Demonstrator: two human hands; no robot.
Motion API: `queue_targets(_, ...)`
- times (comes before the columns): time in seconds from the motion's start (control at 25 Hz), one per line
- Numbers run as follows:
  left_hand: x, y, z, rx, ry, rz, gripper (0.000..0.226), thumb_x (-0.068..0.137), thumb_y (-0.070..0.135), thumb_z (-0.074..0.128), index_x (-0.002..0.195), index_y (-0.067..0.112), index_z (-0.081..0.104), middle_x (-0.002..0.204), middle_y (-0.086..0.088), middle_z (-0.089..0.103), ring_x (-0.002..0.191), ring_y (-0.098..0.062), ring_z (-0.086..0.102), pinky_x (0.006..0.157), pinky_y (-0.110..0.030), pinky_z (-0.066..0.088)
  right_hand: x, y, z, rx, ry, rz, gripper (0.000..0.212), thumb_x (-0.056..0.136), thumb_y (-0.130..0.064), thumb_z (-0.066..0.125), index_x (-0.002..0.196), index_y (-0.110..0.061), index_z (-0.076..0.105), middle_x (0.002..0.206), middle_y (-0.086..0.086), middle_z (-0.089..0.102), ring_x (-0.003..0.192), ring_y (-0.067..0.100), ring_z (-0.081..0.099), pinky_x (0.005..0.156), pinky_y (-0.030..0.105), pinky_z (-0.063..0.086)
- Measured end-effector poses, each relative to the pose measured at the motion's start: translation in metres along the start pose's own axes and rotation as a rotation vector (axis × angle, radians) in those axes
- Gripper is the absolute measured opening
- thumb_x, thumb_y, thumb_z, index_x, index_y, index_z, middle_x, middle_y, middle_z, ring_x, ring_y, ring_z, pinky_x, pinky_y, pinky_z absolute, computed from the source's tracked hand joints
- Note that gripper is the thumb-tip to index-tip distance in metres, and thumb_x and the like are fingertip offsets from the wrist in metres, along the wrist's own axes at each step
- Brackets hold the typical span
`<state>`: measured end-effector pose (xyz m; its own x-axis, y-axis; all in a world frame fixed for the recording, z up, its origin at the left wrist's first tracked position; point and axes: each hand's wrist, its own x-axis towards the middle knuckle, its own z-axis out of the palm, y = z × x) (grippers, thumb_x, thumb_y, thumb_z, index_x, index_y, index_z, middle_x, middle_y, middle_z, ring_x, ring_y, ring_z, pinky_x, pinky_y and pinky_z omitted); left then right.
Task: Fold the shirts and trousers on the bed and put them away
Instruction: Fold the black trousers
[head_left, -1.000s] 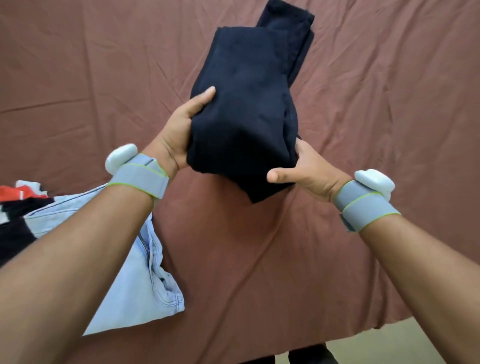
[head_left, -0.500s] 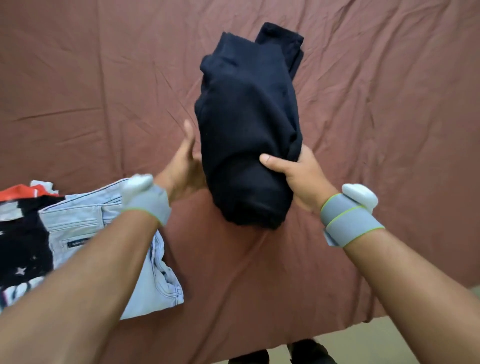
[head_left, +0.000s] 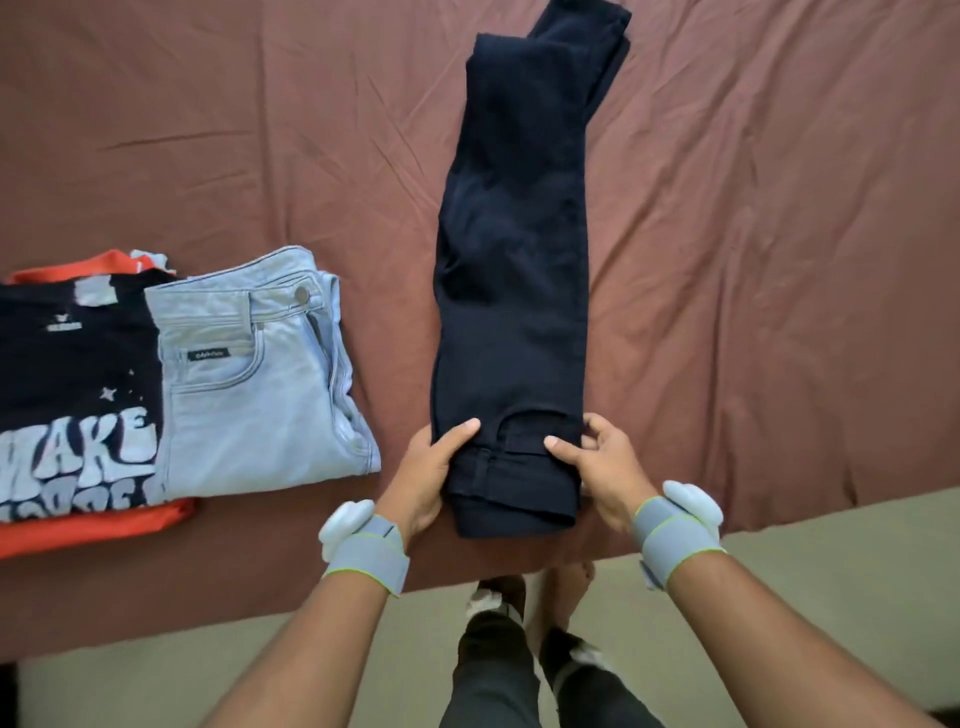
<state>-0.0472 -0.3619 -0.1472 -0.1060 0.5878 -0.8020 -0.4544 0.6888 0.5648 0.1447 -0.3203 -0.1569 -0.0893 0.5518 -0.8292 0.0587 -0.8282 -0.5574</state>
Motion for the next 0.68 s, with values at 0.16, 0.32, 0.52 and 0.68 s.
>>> queue_targets(0.16, -0.007, -0.017, -0.008, 0.174, 0.089, 0.186, 0.037, 0.088, 0.033, 0.071, 0.119, 0.015, 0.065, 0.115, 0.004, 0.072, 0.110, -0.013, 0.066, 0.095, -0.031, 0.051, -0.009, 0.022, 0.005, -0.391, 0.200, -0.238, 0.036, 0.081, -0.020, 0.074, 0.109, -0.024, 0.052, 0.082, -0.003, 0.067, 0.071, 0.016, 0.061, 0.072, 0.033, 0.049)
queue_targets(0.32, -0.013, -0.036, -0.028, 0.115, -0.020, 0.215, 0.040, 0.092, 0.031, 0.064, 0.125, 0.009, 0.060, 0.125, -0.006, 0.068, 0.120, -0.023, 0.061, 0.101, -0.037, 0.048, -0.022, 0.032, 0.011, -0.331, 0.172, -0.224, 0.055, 0.067, -0.042, 0.077, 0.111, -0.041, 0.044, 0.098, -0.004, 0.070, 0.089, 0.016, 0.068, 0.083, 0.040, 0.054)
queue_targets(0.52, -0.020, -0.049, -0.038, 0.411, 0.212, 0.346, 0.023, 0.087, 0.038, 0.066, 0.097, 0.017, 0.069, 0.094, -0.003, 0.074, 0.093, -0.028, 0.068, 0.083, -0.047, 0.056, -0.033, 0.029, 0.016, -0.462, 0.219, -0.337, 0.054, 0.083, -0.019, 0.068, 0.126, -0.035, 0.039, 0.094, -0.003, 0.070, 0.095, 0.027, 0.065, 0.079, 0.034, 0.048)
queue_targets(0.68, -0.028, -0.064, -0.038, 0.449, 0.224, 0.286, 0.018, 0.090, 0.032, 0.067, 0.100, 0.016, 0.066, 0.093, 0.001, 0.074, 0.093, -0.024, 0.069, 0.085, -0.046, 0.055, -0.041, 0.042, 0.018, -0.710, 0.135, -0.326, 0.070, 0.093, -0.015, 0.050, 0.150, -0.029, 0.011, 0.142, 0.005, 0.049, 0.125, 0.028, 0.050, 0.097, 0.032, 0.040)
